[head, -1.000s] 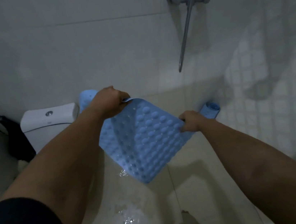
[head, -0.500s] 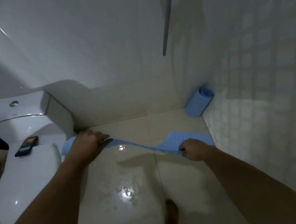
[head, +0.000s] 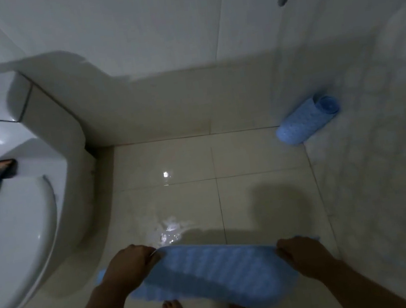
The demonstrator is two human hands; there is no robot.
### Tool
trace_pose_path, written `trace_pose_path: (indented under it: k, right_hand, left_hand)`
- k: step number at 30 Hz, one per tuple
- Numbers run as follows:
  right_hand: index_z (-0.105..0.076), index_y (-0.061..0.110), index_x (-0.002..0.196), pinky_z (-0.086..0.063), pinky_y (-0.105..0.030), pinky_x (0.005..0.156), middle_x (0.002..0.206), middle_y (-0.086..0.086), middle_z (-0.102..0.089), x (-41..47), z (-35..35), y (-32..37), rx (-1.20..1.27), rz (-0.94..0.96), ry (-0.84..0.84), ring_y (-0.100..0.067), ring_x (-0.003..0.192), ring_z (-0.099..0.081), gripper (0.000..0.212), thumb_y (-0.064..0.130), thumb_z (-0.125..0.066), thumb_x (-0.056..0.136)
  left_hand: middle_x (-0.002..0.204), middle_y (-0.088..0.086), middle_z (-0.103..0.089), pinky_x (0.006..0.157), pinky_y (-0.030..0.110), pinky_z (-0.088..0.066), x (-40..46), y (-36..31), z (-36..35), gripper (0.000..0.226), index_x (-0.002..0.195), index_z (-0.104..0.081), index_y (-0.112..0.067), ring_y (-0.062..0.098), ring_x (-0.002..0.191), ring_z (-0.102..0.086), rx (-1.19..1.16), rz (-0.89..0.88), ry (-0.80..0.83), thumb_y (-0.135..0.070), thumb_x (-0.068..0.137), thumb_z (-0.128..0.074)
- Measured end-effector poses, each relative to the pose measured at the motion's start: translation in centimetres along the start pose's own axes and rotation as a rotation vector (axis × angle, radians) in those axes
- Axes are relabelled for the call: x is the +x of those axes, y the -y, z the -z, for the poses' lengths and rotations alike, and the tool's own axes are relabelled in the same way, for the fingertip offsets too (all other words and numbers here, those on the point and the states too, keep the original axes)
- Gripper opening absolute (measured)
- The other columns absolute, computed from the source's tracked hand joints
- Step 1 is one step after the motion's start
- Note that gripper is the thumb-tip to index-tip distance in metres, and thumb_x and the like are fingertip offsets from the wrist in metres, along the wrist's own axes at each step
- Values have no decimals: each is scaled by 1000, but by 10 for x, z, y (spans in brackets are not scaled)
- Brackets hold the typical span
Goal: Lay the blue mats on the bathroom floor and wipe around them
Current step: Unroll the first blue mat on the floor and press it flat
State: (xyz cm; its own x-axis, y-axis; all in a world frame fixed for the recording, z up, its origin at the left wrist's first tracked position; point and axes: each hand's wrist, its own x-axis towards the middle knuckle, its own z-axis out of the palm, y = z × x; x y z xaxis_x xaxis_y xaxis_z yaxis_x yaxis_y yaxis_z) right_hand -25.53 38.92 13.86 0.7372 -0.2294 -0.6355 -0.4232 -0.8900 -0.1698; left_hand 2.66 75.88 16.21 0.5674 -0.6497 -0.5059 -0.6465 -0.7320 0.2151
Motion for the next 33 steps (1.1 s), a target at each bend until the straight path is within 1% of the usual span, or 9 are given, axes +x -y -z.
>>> trace_pose_path:
  k: [4, 6, 8, 9, 13, 16, 20, 27, 33]
  right_hand:
    - [-65, 29, 109, -50, -31, 81, 107, 1, -73, 80, 31, 8, 4, -58, 9, -22, 105, -68, 31, 52, -49, 95]
    - [-62, 28, 122, -49, -33, 90, 120, -2, -70, 142, 47, 12, -75, -93, -33, -25, 114, -64, 34, 47, -48, 98]
    - [-43, 26, 144, -44, -42, 99, 135, -6, -60, 195, 67, 22, -173, -163, -80, -29, 125, -55, 48, 45, -44, 100]
    - [-32, 24, 151, -42, -46, 101, 139, -8, -55, 218, 73, 28, -190, -200, -99, -31, 127, -51, 56, 45, -44, 101]
    - [-22, 23, 156, -40, -50, 104, 147, -12, -46, 265, 56, 64, -100, -197, -87, -35, 132, -45, 63, 47, -42, 101]
    - [-22, 23, 157, -42, -51, 107, 154, -12, -40, 260, 12, 89, 1, -161, 0, -35, 138, -42, 66, 52, -42, 101]
    - [-27, 23, 154, -44, -49, 105, 147, -10, -46, 242, -37, 112, 43, -169, 115, -32, 133, -46, 65, 55, -44, 99]
    - [-31, 23, 152, -44, -45, 103, 144, -9, -47, 253, -67, 125, 36, -204, 196, -31, 132, -46, 63, 54, -45, 98]
    - [-31, 24, 152, -45, -44, 103, 145, -9, -45, 319, -113, 134, 59, -206, 138, -30, 133, -46, 61, 53, -44, 100]
  left_hand:
    - [96, -1, -72, 78, 32, -51, 72, 33, 0, 56, 86, -67, -26, 19, 95, -69, -13, 140, 175, -72, 97, -36]
    - [126, 6, -67, 98, 39, -50, 124, 45, 10, 52, 114, -67, -27, 25, 119, -62, 70, 226, 96, -69, 98, -40]
    - [156, 10, -42, 116, 51, -35, 168, 48, 20, 67, 152, -38, -28, 35, 145, -37, 104, 356, -31, -65, 97, -48]
    - [162, 11, -32, 119, 54, -28, 185, 45, 22, 77, 158, -25, -27, 38, 151, -25, 104, 385, -99, -63, 96, -52]
    - [166, 8, -22, 122, 54, -20, 226, 19, 2, 79, 160, -20, -28, 38, 156, -9, 108, 332, -164, -59, 96, -55]
    - [168, 7, -16, 123, 54, -17, 225, 2, -34, 78, 160, -19, -28, 37, 157, -4, 38, 305, -63, -60, 97, -52]
    - [171, 9, -6, 125, 55, -11, 208, -7, -80, 76, 162, -13, -27, 38, 157, 5, -13, 271, 66, -57, 101, -47]
    - [171, 9, -4, 126, 54, -12, 199, 16, -126, 75, 162, -11, -26, 37, 157, 7, -69, 284, 115, -56, 102, -44]
    - [172, 9, -2, 125, 53, -12, 231, 50, -194, 78, 163, -8, -25, 37, 157, 8, -59, 270, 122, -57, 102, -44]
